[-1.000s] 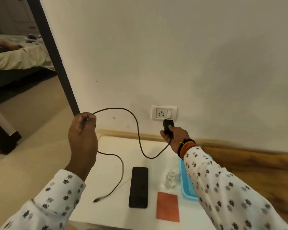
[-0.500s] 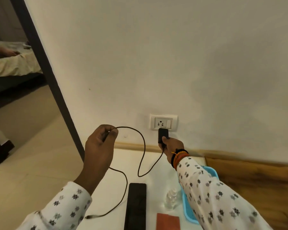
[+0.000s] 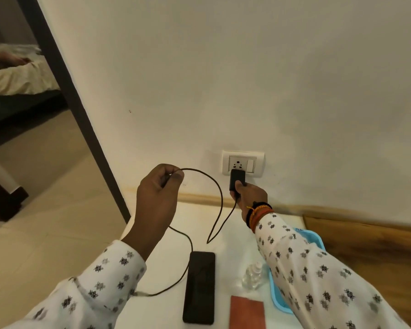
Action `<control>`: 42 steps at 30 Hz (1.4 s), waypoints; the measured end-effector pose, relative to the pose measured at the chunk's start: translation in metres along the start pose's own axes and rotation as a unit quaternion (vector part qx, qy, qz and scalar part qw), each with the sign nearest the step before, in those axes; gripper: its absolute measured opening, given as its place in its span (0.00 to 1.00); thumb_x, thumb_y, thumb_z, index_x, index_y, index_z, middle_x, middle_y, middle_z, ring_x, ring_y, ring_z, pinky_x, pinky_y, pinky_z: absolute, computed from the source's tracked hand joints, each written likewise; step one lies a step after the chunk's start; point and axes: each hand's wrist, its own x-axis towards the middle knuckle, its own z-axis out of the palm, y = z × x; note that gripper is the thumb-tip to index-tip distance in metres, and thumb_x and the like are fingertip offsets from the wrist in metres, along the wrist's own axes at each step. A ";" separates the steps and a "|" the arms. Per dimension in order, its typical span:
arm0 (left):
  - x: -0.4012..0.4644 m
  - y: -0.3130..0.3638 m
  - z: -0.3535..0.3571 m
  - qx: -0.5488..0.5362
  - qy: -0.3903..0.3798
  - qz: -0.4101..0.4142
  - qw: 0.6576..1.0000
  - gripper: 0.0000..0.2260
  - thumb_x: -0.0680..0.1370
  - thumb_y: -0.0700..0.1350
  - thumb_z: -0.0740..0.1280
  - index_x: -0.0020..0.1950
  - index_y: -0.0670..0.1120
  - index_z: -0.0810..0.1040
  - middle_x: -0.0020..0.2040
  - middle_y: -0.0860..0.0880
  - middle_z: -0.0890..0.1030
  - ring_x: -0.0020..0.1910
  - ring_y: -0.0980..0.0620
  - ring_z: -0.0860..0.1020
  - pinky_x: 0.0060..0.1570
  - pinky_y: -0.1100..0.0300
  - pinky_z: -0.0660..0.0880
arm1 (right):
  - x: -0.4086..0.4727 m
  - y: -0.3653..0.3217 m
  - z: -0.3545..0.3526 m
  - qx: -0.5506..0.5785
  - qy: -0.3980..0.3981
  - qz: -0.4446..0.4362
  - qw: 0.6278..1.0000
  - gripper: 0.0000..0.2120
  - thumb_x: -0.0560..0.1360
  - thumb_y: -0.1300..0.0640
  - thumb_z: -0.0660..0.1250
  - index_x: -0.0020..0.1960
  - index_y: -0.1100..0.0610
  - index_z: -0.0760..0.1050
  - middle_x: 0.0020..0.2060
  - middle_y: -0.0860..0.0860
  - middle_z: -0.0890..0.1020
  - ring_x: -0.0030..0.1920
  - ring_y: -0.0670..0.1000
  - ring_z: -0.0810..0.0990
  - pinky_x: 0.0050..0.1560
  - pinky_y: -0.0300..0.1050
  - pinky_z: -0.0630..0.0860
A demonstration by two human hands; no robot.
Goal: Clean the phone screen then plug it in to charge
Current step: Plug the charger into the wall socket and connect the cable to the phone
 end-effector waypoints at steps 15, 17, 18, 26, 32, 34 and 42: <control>-0.001 -0.014 -0.001 0.003 0.002 -0.038 0.999 0.05 0.78 0.44 0.67 0.43 0.47 0.81 0.29 0.60 0.75 0.31 0.57 0.69 0.38 0.58 0.67 | 0.004 -0.005 0.013 -0.005 0.048 -0.097 0.994 0.12 0.72 0.54 0.74 0.31 0.55 0.79 0.25 0.47 0.82 0.35 0.52 0.86 0.44 0.47 0.83; -0.001 -0.017 0.000 -0.007 0.004 -0.051 0.999 0.06 0.78 0.44 0.67 0.42 0.48 0.81 0.28 0.60 0.75 0.29 0.58 0.69 0.36 0.58 0.66 | 0.009 -0.004 0.015 -0.028 0.059 -0.109 0.992 0.14 0.72 0.52 0.73 0.29 0.53 0.78 0.25 0.46 0.82 0.37 0.53 0.86 0.48 0.52 0.83; -0.003 -0.019 -0.001 -0.010 0.002 -0.056 0.998 0.06 0.78 0.44 0.67 0.42 0.48 0.81 0.28 0.60 0.75 0.28 0.59 0.69 0.35 0.59 0.65 | 0.010 -0.001 0.016 -0.033 0.063 -0.117 0.991 0.15 0.72 0.52 0.73 0.28 0.53 0.77 0.25 0.45 0.82 0.37 0.53 0.86 0.50 0.54 0.82; -0.023 -0.024 -0.006 -0.003 -0.020 -0.080 0.997 0.06 0.79 0.45 0.66 0.43 0.48 0.82 0.27 0.57 0.72 0.28 0.56 0.66 0.32 0.59 0.64 | 0.004 -0.019 0.003 -0.158 0.018 -0.103 0.982 0.16 0.74 0.44 0.69 0.42 0.58 0.81 0.44 0.55 0.85 0.50 0.57 0.84 0.59 0.55 0.78; -0.029 -0.009 -0.014 0.083 -0.050 -0.036 0.995 0.11 0.80 0.45 0.61 0.42 0.50 0.81 0.28 0.57 0.74 0.26 0.60 0.68 0.32 0.60 0.64 | -0.081 -0.029 0.000 -0.179 0.054 -0.397 0.899 0.08 0.77 0.50 0.66 0.53 0.52 0.78 0.47 0.47 0.82 0.49 0.46 0.80 0.52 0.43 0.78; -0.032 -0.001 -0.012 0.137 -0.095 -0.007 0.986 0.11 0.81 0.44 0.61 0.42 0.50 0.80 0.29 0.58 0.75 0.26 0.59 0.70 0.31 0.63 0.64 | -0.112 -0.028 0.006 -0.224 -0.107 -0.441 0.862 0.08 0.78 0.50 0.65 0.54 0.52 0.79 0.45 0.44 0.82 0.46 0.41 0.80 0.49 0.37 0.76; -0.024 0.026 -0.059 0.194 -0.151 0.062 0.967 0.12 0.77 0.56 0.70 0.37 0.51 0.79 0.25 0.53 0.72 0.24 0.58 0.66 0.26 0.67 0.63 | -0.148 -0.038 0.002 -0.283 -0.215 -0.418 0.836 0.20 0.81 0.48 0.60 0.34 0.56 0.75 0.31 0.53 0.79 0.36 0.49 0.77 0.42 0.40 0.72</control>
